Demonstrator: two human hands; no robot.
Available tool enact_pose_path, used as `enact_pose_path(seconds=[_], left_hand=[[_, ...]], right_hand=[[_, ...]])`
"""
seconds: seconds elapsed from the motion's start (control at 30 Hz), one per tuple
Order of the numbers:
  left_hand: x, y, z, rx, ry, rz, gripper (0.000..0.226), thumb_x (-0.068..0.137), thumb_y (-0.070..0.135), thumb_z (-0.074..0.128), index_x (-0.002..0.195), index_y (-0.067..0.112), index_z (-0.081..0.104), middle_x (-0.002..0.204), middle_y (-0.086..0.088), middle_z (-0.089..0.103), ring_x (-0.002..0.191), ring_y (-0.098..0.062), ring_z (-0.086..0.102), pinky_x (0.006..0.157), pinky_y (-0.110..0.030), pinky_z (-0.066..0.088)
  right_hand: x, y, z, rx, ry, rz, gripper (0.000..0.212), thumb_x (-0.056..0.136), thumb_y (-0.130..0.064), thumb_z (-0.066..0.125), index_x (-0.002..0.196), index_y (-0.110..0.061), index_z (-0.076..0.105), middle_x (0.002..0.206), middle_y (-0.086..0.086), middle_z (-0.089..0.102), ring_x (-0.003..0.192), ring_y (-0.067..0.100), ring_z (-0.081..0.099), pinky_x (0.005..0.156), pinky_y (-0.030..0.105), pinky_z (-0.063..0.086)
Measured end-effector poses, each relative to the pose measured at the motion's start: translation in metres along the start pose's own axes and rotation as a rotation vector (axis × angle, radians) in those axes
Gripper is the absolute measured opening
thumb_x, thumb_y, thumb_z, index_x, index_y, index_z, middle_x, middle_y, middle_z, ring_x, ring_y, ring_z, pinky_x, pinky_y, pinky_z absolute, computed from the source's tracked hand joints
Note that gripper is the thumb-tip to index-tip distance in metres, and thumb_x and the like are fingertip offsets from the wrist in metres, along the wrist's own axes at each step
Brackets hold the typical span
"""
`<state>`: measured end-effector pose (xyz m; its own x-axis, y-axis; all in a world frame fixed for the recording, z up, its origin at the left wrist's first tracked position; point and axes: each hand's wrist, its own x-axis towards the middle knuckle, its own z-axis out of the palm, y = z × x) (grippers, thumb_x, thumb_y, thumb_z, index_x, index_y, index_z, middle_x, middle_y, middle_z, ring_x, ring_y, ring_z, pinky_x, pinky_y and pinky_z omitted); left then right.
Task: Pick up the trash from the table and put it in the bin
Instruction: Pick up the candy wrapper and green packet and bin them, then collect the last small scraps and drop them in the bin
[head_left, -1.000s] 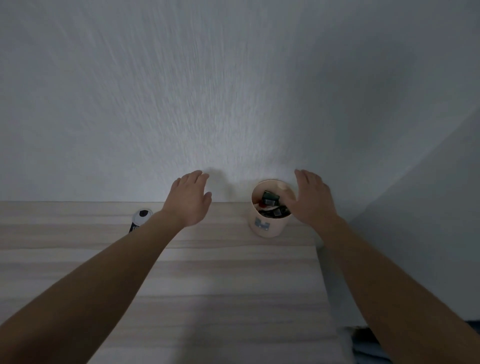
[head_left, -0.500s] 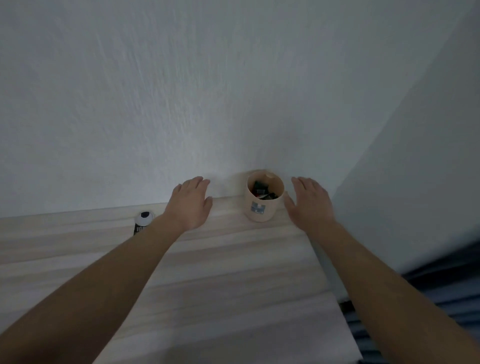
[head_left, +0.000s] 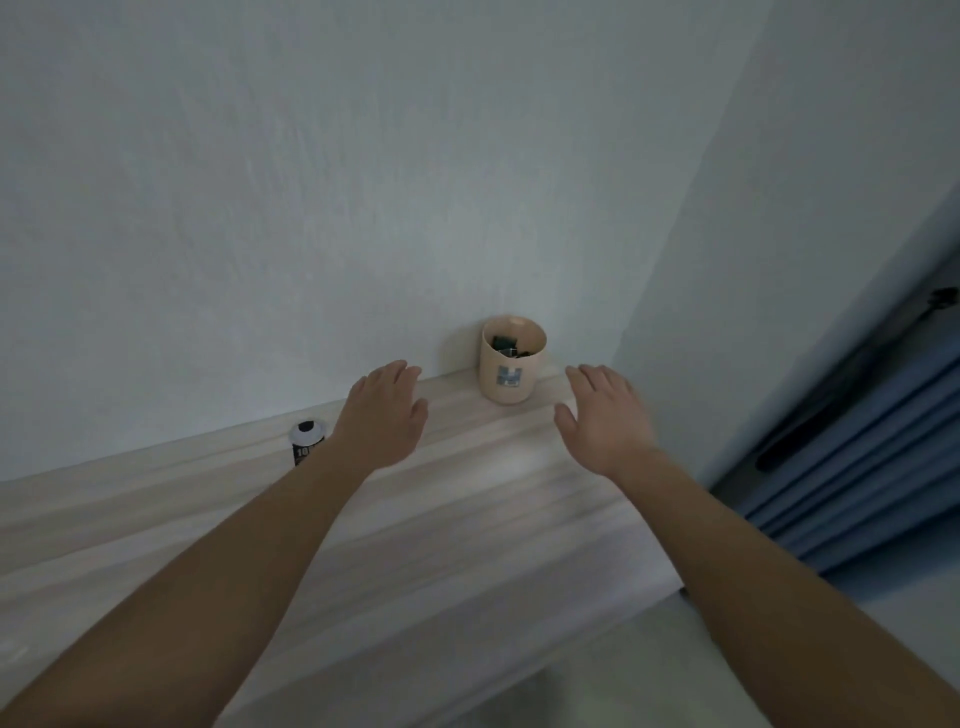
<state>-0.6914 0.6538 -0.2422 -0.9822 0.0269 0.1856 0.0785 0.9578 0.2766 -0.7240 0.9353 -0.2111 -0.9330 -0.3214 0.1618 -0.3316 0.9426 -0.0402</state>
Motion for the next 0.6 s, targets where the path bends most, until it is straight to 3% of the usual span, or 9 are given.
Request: enact_pose_path(seconds=[0.33, 0.47, 0.6], left_hand=[[-0.098, -0.002, -0.023, 0.063, 0.002, 0.008, 0.046, 0.096, 0.03, 0.04, 0.135, 0.004, 0.045, 0.14, -0.017, 0.046, 0.128, -0.034, 0.044, 0.106, -0.047, 0.036], [-0.149, -0.005, -0.034, 0.085, -0.025, 0.014, 0.055, 0.09, 0.037, 0.031, 0.129, 0.002, 0.049, 0.131, -0.02, 0.053, 0.119, -0.037, 0.051, 0.099, -0.048, 0.042], [-0.199, -0.015, -0.038, 0.096, -0.091, -0.02, 0.052, 0.094, 0.036, 0.032, 0.134, 0.005, 0.045, 0.136, -0.016, 0.049, 0.123, -0.035, 0.047, 0.101, -0.047, 0.04]], right_hand=[[-0.097, -0.037, -0.016, 0.05, 0.029, 0.014, 0.054, 0.096, -0.037, 0.037, 0.142, -0.01, 0.036, 0.143, 0.009, 0.045, 0.132, 0.028, 0.036, 0.112, 0.042, 0.027], [-0.14, -0.057, -0.019, 0.097, 0.002, 0.034, 0.056, 0.097, -0.039, 0.036, 0.145, -0.011, 0.032, 0.149, 0.007, 0.038, 0.138, 0.027, 0.031, 0.116, 0.043, 0.023], [-0.182, -0.087, -0.012, 0.153, -0.03, 0.025, 0.056, 0.097, -0.037, 0.037, 0.146, -0.01, 0.032, 0.149, 0.008, 0.039, 0.138, 0.028, 0.03, 0.116, 0.042, 0.02]])
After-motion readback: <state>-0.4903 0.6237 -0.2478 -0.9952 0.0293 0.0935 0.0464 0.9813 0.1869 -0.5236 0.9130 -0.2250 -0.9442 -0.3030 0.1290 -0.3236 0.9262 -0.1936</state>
